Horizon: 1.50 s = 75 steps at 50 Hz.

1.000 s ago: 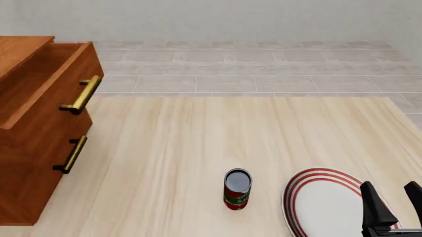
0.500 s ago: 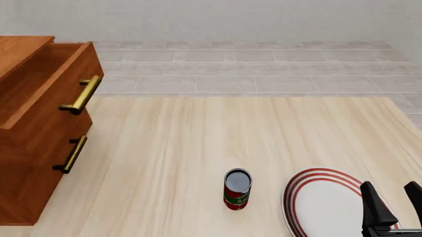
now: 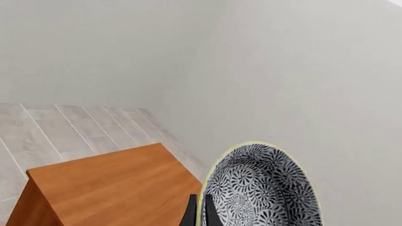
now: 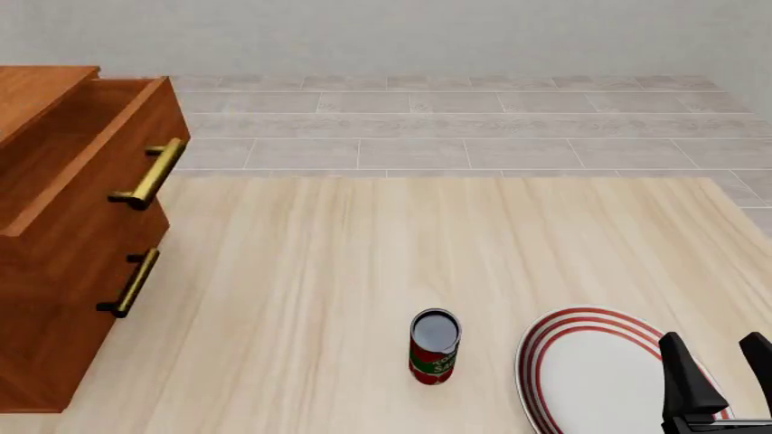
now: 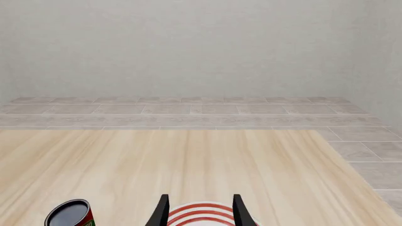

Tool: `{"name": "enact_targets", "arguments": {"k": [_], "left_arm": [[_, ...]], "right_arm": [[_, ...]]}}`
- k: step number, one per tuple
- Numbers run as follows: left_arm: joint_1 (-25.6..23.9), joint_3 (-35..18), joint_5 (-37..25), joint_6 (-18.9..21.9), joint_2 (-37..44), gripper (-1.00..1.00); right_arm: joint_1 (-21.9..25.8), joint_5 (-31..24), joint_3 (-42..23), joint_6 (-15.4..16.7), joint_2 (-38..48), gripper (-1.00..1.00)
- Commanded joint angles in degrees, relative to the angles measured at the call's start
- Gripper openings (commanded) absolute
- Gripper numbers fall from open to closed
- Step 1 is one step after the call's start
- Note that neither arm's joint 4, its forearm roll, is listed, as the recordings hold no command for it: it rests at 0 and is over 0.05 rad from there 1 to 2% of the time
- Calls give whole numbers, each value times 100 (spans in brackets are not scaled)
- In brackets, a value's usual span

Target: Put the bowl on top of the cabinet.

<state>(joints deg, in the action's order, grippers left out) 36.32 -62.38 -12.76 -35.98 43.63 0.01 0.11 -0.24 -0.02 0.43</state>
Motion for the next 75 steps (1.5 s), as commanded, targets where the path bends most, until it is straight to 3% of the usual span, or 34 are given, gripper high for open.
{"name": "enact_targets", "arguments": {"k": [1,18,32,75], "left_arm": [[223,-206,-163,49,247,-100],[328,31,-163,-40,349,-100],[479,297,85,-510,849,-100],[847,221,374,-257,1736,-100]], "right_arm": [[-1,0,0,2,1,100],[0,0,0,1,-1,100],[0,0,0,1,1,100],[1,0,0,0,0,100]]}}
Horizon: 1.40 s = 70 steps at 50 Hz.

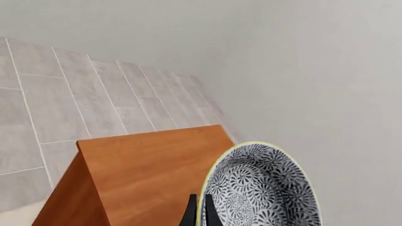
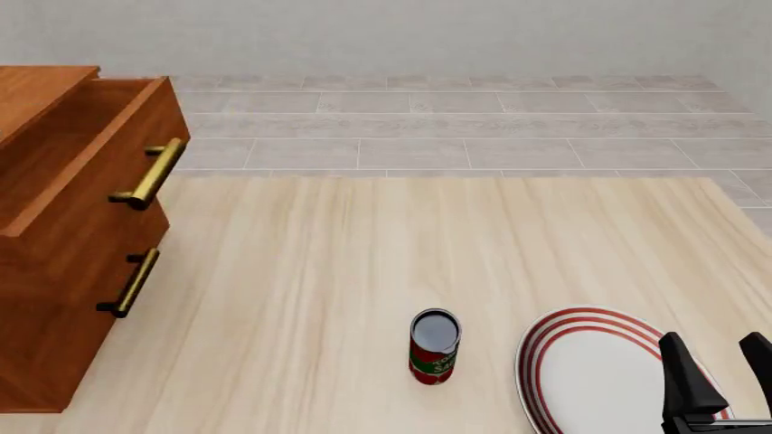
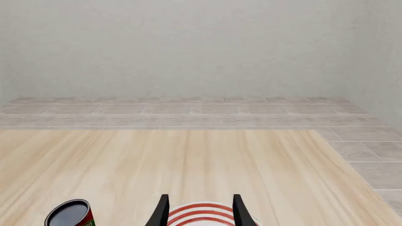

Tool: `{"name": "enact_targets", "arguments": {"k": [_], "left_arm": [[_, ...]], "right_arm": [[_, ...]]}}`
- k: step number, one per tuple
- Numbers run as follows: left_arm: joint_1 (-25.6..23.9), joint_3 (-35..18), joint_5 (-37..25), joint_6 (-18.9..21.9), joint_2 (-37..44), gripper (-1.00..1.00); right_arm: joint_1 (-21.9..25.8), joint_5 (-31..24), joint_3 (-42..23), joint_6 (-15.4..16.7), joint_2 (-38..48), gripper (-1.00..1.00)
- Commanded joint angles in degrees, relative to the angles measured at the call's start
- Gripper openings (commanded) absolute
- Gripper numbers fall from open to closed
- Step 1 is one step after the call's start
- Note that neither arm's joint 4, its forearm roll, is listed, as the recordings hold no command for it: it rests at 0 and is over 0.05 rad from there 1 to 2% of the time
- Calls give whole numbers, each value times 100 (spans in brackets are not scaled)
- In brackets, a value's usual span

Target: Put the bowl on top of the cabinet.

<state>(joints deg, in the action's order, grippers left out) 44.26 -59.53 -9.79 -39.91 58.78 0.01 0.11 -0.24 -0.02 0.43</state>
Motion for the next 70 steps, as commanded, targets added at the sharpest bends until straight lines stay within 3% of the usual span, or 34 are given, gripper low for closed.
{"name": "enact_targets", "arguments": {"k": [1,2,20,58,59,70], "left_arm": [[41,-84,87,203,246,-100],[27,-116,104,344,311,-100],[-52,-108,211,554,480,-100],[-3,161,589,727,881,-100],[-57,156,603,833,839,100],[-109,277,651,856,717,100]], "right_arm": [[1,0,0,0,-1,100],[1,0,0,1,0,100],[0,0,0,0,-1,100],[-1,0,0,-1,0,100],[-1,0,0,2,0,100],[0,0,0,-1,1,100]]}}
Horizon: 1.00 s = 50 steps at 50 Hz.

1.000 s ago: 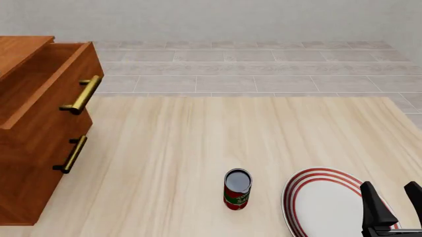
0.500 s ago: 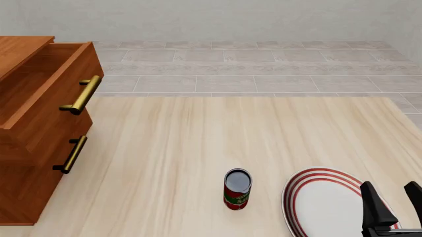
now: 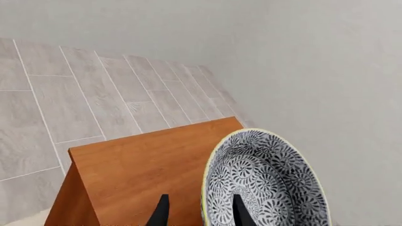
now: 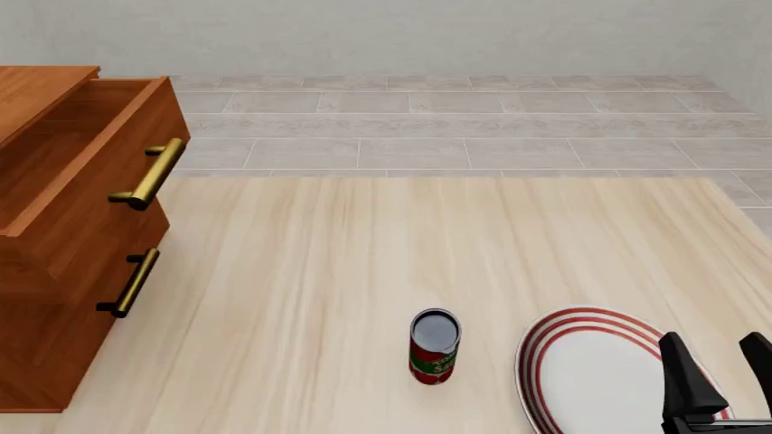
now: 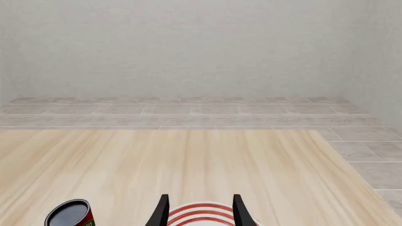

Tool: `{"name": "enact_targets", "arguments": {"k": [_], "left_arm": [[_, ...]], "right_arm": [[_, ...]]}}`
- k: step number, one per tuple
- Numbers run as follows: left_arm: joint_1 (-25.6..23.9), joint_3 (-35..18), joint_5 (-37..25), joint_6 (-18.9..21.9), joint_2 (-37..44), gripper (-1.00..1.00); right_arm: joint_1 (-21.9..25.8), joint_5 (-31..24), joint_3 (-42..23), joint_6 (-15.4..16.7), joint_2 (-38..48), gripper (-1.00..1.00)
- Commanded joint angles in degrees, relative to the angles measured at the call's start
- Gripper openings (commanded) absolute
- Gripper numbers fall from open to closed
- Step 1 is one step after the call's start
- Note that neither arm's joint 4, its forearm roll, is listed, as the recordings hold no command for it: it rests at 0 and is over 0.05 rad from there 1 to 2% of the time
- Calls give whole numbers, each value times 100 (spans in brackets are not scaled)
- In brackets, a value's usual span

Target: Put the bowl on top of the cabinet.

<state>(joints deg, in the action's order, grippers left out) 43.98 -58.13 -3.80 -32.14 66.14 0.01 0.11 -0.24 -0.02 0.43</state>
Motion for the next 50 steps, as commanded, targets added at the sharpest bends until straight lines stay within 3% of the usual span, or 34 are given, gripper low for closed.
{"name": "enact_targets", "arguments": {"k": [1,15,35,50], "left_arm": [[-59,133,51,66,-21,100],[-211,210,34,100,-265,100],[-457,407,-241,21,-1738,100],[-609,407,-434,12,-2373,100]], "right_arm": [[-1,0,0,1,-1,100],[1,0,0,-1,1,100],[1,0,0,0,0,100],[0,0,0,0,0,100]]}}
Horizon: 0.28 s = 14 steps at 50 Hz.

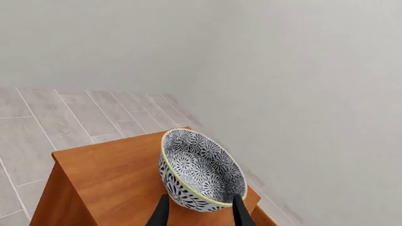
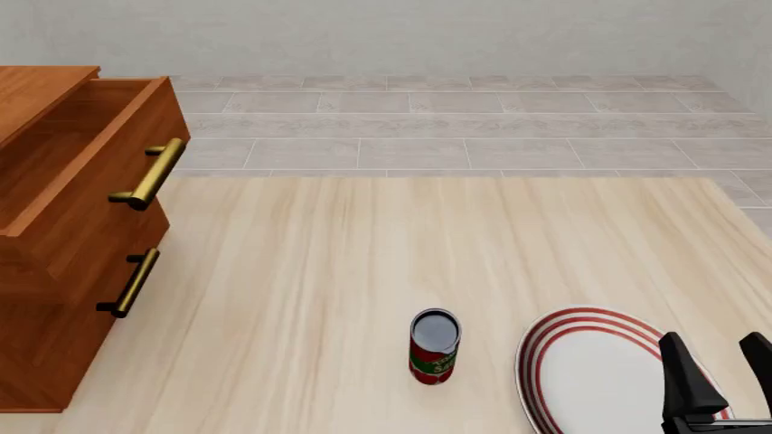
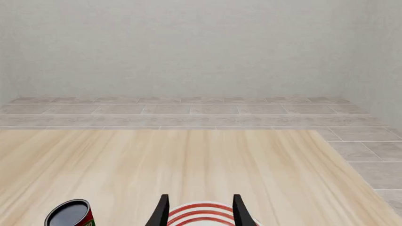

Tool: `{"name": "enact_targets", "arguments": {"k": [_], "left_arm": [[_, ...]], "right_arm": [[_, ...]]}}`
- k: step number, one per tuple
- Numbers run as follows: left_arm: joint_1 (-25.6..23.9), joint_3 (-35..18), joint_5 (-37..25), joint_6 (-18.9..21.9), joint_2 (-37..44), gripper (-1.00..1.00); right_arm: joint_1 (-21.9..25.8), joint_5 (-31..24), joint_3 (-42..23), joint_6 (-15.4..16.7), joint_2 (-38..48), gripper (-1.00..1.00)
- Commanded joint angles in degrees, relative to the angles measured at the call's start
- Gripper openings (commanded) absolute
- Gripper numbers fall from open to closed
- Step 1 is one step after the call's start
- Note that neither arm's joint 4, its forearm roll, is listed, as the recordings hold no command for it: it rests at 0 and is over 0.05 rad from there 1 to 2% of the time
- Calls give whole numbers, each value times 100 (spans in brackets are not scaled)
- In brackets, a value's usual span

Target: Put the bowl on top of the cabinet.

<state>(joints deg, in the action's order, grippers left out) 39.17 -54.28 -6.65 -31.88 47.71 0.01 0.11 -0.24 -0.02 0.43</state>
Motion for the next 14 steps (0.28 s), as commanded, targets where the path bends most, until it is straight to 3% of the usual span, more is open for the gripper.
{"name": "enact_targets", "arguments": {"k": [1,14], "left_arm": [[-169,25,-175,-28,-554,100],[-278,26,-336,-29,-936,100]], "right_arm": [[1,0,0,-1,0,100],[1,0,0,0,-1,100]]}}
